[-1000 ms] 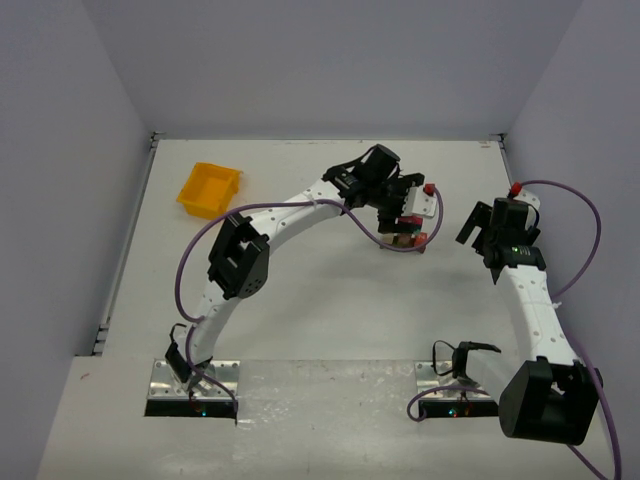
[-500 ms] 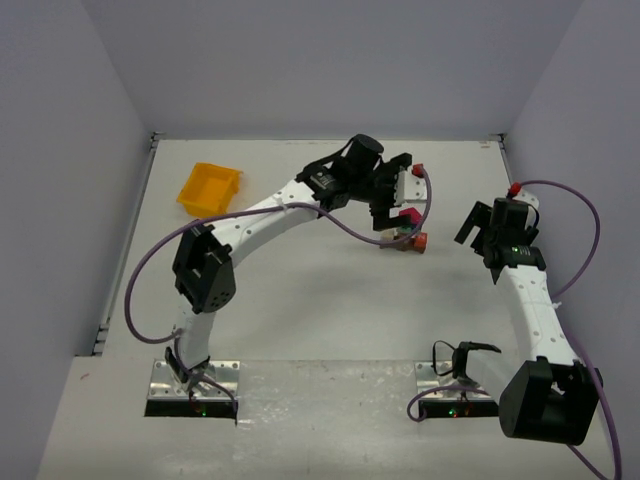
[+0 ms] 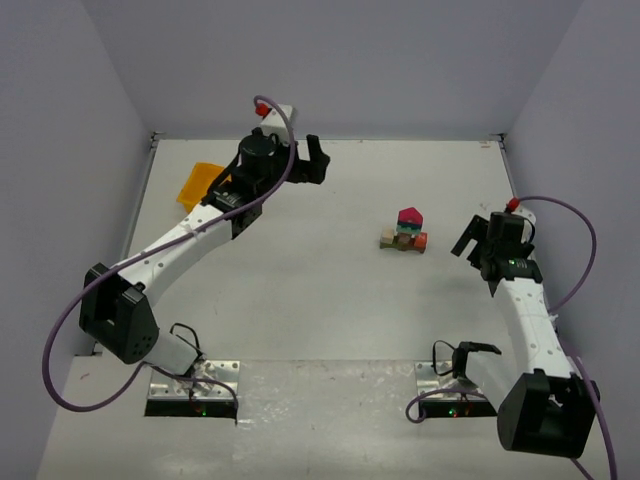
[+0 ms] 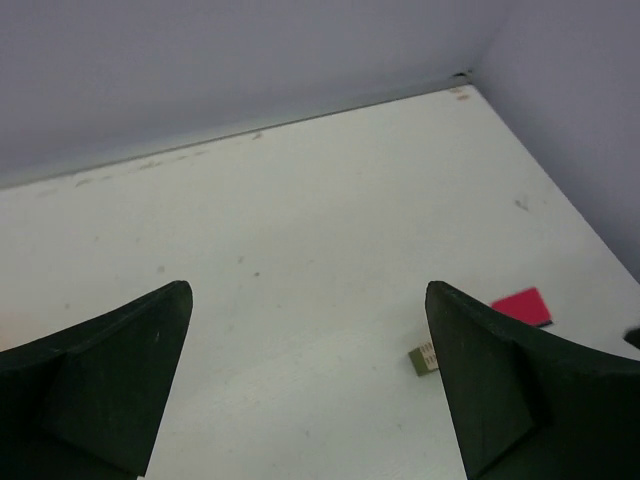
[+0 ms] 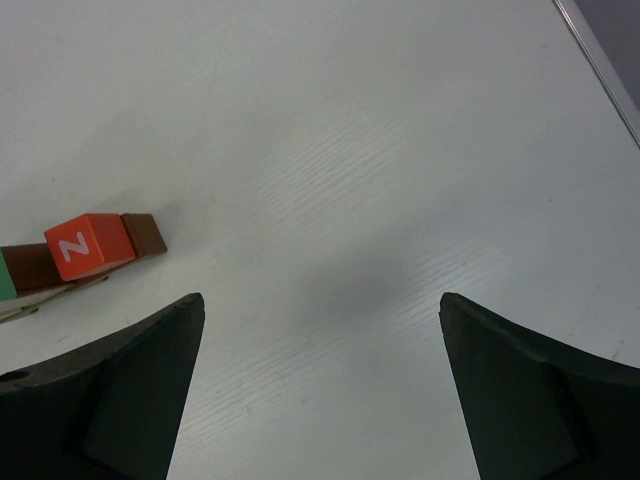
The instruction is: Build the wood block tower
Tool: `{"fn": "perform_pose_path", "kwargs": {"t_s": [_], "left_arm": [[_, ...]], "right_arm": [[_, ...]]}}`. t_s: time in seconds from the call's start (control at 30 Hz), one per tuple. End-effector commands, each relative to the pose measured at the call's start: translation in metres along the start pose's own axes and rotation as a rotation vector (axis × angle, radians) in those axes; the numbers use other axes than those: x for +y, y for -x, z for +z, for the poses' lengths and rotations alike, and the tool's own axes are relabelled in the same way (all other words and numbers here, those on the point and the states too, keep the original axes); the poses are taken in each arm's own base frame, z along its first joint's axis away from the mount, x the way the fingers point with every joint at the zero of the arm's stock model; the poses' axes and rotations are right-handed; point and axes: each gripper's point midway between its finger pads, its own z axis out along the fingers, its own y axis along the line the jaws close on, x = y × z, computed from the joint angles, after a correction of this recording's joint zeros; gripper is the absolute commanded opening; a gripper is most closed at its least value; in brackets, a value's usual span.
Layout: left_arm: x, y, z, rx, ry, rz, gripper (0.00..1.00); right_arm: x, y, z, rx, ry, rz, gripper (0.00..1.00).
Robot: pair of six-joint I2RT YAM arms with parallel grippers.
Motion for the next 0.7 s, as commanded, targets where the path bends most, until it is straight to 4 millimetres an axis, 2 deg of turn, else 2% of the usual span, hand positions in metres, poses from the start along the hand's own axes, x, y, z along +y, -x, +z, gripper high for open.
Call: {"fn": "perform_pose_path", "kwargs": {"t_s": [0.0,0.07,0.27,0.4,0.43,0.5,0.53,0.67], "left_arm": [[0.064,-0.035,-0.007,0.009,0.361,-0.276,1.00],[0.073,-0.046,-0.008,0.031,0.397,-0.296,1.00],[0.069,-0.077,0.000,0.124,0.360,-0.304,1.00],[0.058,-0.088,0.016,0.160,0.300,-0.323,1.00],[0.050,-0.091,0.021,0.185,0.256,-0.322,1.00],[0.049,-0.093,0.027,0.214,0.263,-0.328,1.00],[0.054,-0.102,0.030,0.234,0.287,-0.328,1.00],[0.062,-0.111,0.026,0.245,0.333,-0.319,1.00]], "right_arm": [[-0.008,0.006,-0.006,-0.067,-0.026,0.054,0.99],[-0.012,0.007,-0.009,-0.089,-0.045,0.074,0.99],[-0.018,0.006,-0.014,-0.128,-0.058,0.109,0.99],[-0.017,0.006,-0.017,-0.134,-0.046,0.114,0.99],[-0.017,0.006,-0.017,-0.134,-0.044,0.113,0.99],[-0.018,0.005,-0.017,-0.131,-0.050,0.110,0.99],[-0.020,0.005,-0.017,-0.126,-0.060,0.112,0.99],[-0.019,0.004,-0.017,-0.117,-0.064,0.122,0.99]]}}
